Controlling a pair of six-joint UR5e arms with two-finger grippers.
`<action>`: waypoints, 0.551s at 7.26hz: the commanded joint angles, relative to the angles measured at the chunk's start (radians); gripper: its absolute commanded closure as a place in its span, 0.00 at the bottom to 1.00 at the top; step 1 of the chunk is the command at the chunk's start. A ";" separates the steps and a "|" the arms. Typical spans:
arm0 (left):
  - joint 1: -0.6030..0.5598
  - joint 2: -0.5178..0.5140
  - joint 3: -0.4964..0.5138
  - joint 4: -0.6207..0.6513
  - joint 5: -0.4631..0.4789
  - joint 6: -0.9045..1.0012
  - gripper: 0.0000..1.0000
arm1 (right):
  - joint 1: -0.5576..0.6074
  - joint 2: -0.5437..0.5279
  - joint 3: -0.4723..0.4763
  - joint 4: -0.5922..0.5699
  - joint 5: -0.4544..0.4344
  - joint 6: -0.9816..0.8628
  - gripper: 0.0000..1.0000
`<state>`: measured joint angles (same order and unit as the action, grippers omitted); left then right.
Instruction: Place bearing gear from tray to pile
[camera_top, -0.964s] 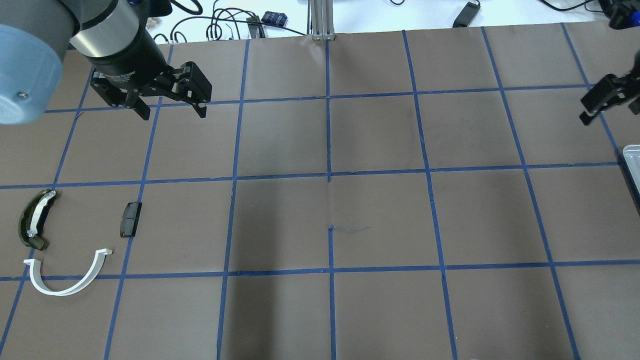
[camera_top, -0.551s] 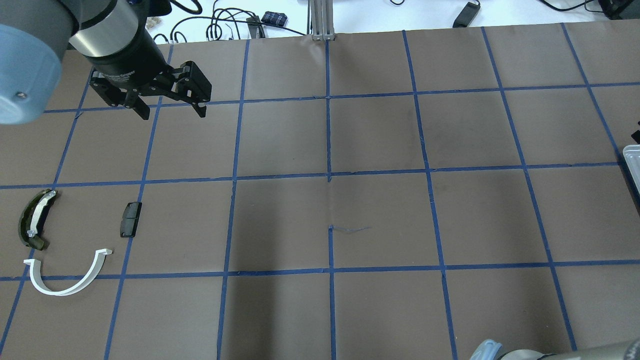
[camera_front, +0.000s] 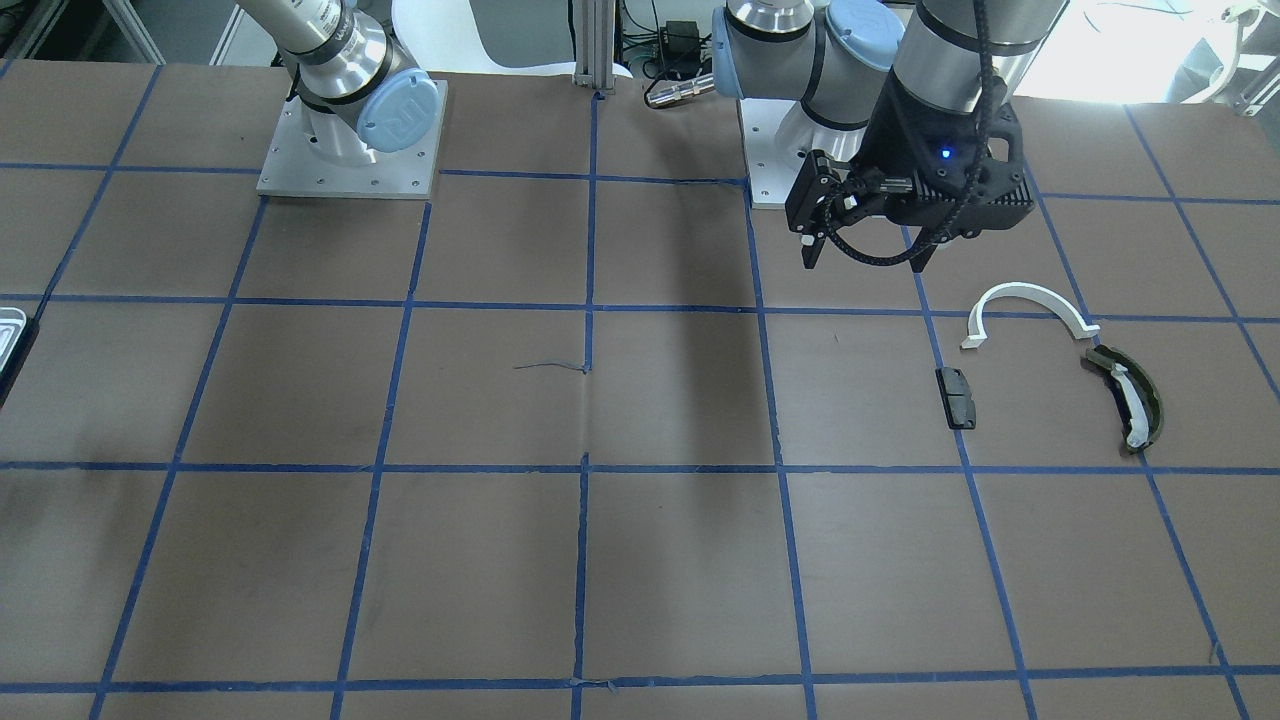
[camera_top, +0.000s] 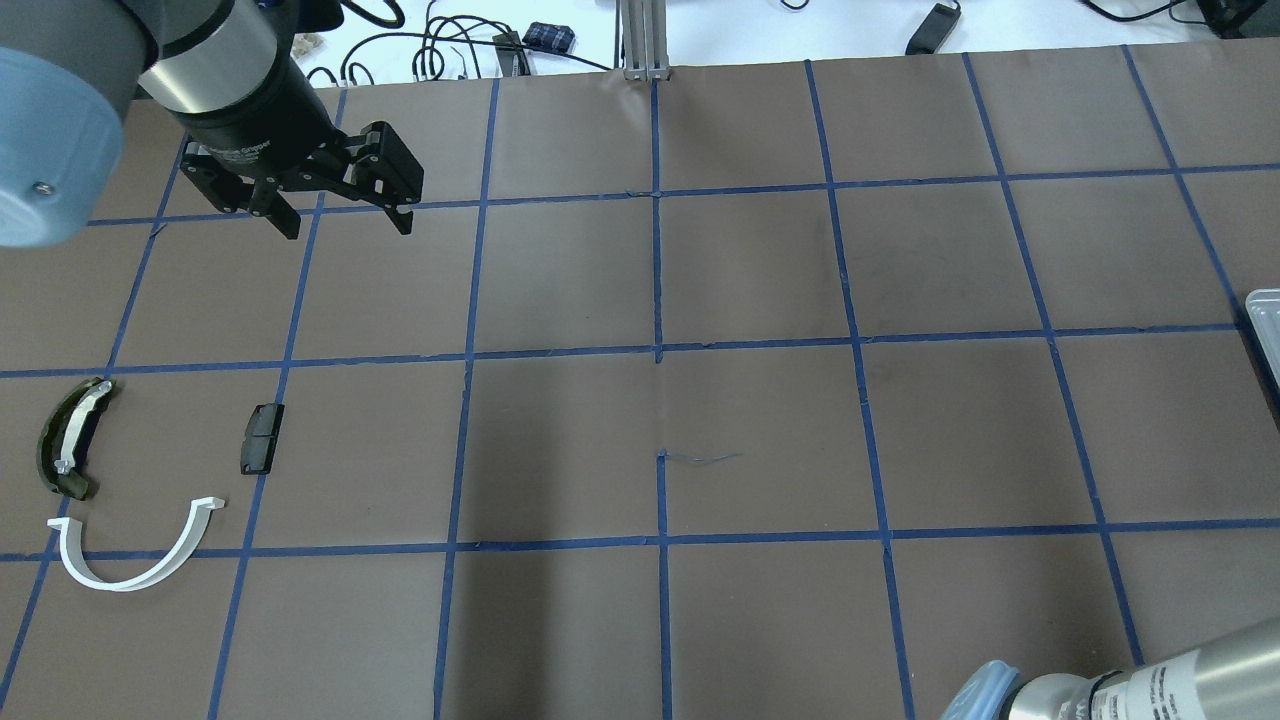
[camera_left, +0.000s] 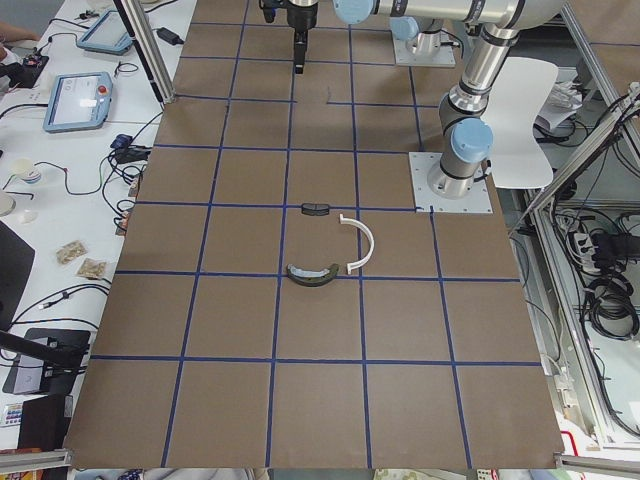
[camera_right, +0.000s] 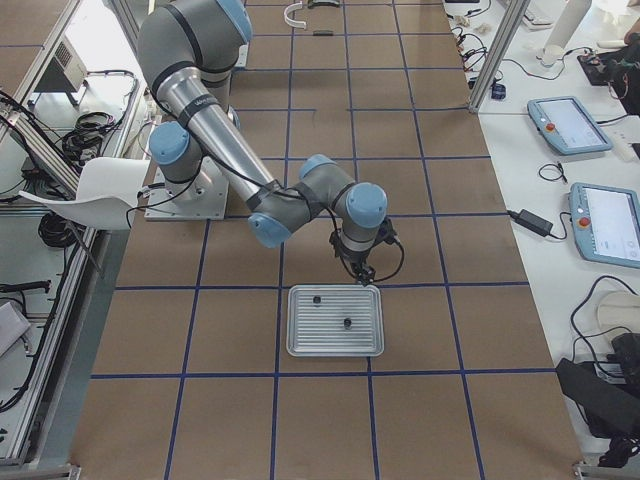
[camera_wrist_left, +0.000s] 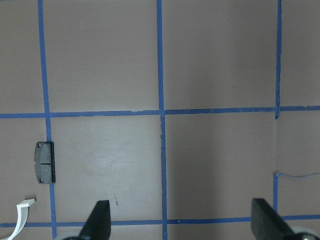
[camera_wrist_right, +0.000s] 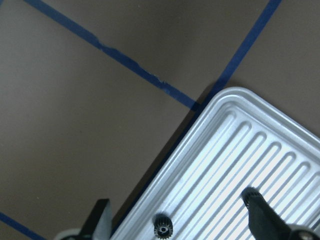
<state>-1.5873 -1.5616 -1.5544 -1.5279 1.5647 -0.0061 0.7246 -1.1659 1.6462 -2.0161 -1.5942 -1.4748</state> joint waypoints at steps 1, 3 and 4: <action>0.001 -0.001 0.002 0.000 0.000 0.000 0.00 | -0.051 0.055 0.030 -0.033 -0.100 -0.271 0.13; 0.001 0.000 0.002 0.000 0.000 0.000 0.00 | -0.114 0.055 0.178 -0.251 -0.093 -0.279 0.21; 0.001 0.000 0.002 0.000 0.000 0.000 0.00 | -0.116 0.045 0.220 -0.307 -0.092 -0.282 0.22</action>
<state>-1.5862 -1.5618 -1.5525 -1.5279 1.5647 -0.0062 0.6217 -1.1146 1.7992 -2.2241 -1.6843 -1.7461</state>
